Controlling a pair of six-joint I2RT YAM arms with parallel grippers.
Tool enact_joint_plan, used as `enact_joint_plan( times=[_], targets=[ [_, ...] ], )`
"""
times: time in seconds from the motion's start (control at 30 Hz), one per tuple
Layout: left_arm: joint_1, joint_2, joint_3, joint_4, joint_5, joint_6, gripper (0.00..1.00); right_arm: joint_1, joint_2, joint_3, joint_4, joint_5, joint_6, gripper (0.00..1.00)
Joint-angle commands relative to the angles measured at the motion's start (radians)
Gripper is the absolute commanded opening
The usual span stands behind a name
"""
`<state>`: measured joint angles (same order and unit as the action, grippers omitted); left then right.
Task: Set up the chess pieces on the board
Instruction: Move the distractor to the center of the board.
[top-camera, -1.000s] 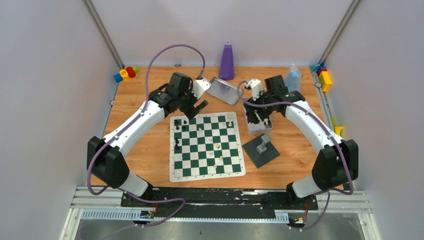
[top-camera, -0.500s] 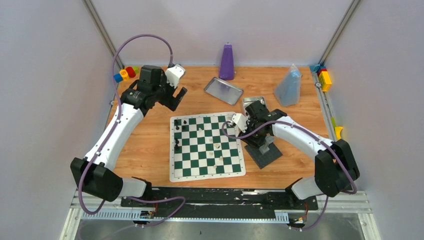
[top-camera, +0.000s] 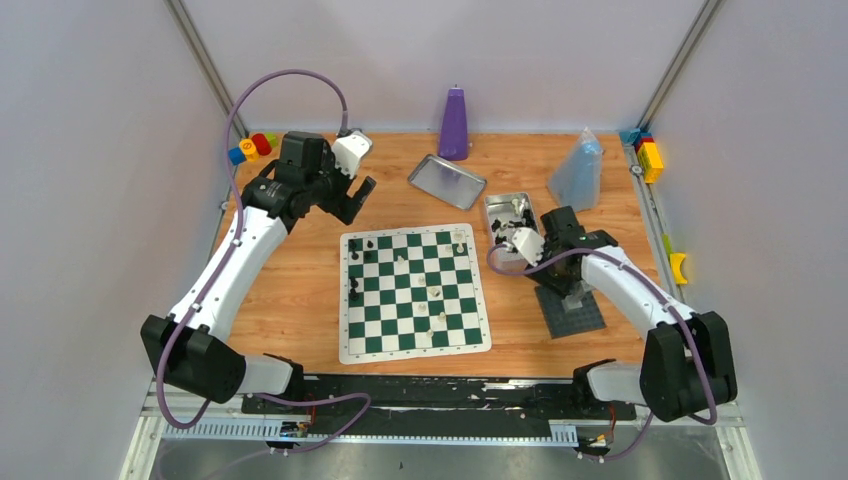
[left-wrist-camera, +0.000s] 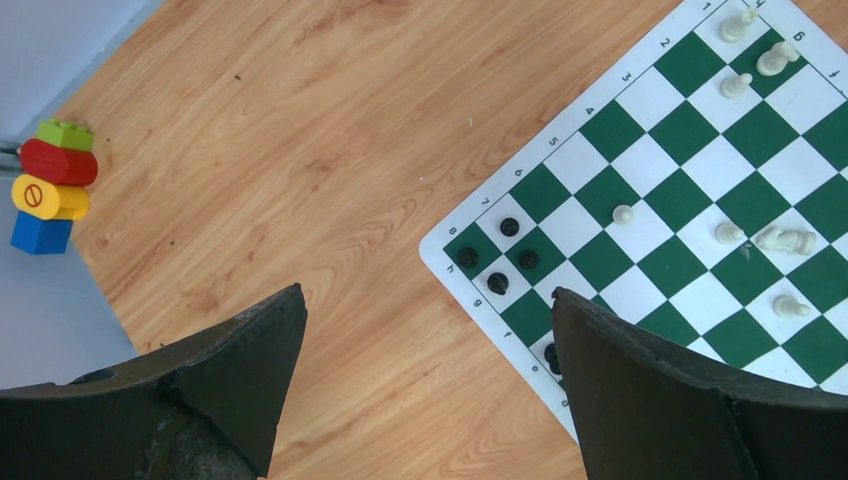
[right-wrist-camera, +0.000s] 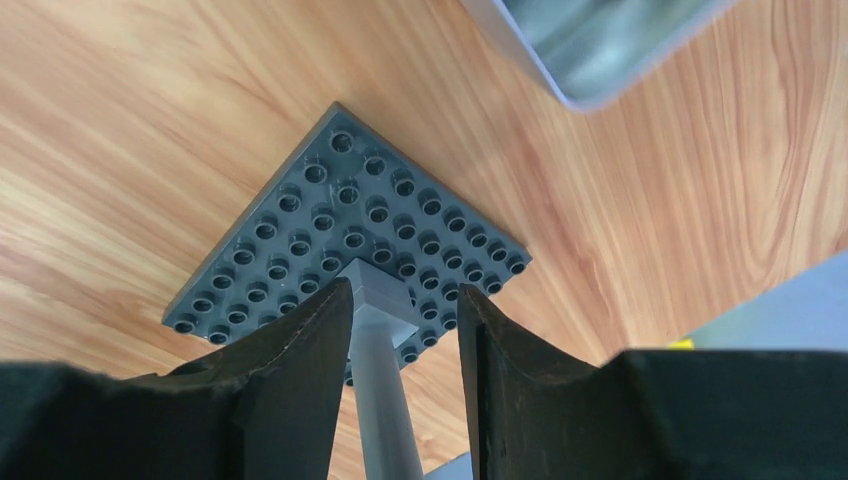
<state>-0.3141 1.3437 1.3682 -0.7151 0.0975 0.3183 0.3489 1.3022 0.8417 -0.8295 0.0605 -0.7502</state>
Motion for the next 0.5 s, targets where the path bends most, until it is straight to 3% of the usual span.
enact_joint_plan(
  times=[0.0, 0.27, 0.47],
  targets=[
    [0.000, -0.026, 0.027, 0.012, 0.016, -0.004, 1.00, -0.162, -0.010, -0.025, 0.003, 0.031, -0.104, 0.44],
    [0.001, -0.013, 0.029, 0.018, 0.006, 0.000, 1.00, -0.289, 0.041, 0.127, 0.031, -0.062, -0.064, 0.48],
    [0.001, 0.007, 0.022, 0.029, -0.001, 0.009, 1.00, -0.288, 0.105, 0.314, 0.008, -0.415, 0.157, 0.58]
  ],
)
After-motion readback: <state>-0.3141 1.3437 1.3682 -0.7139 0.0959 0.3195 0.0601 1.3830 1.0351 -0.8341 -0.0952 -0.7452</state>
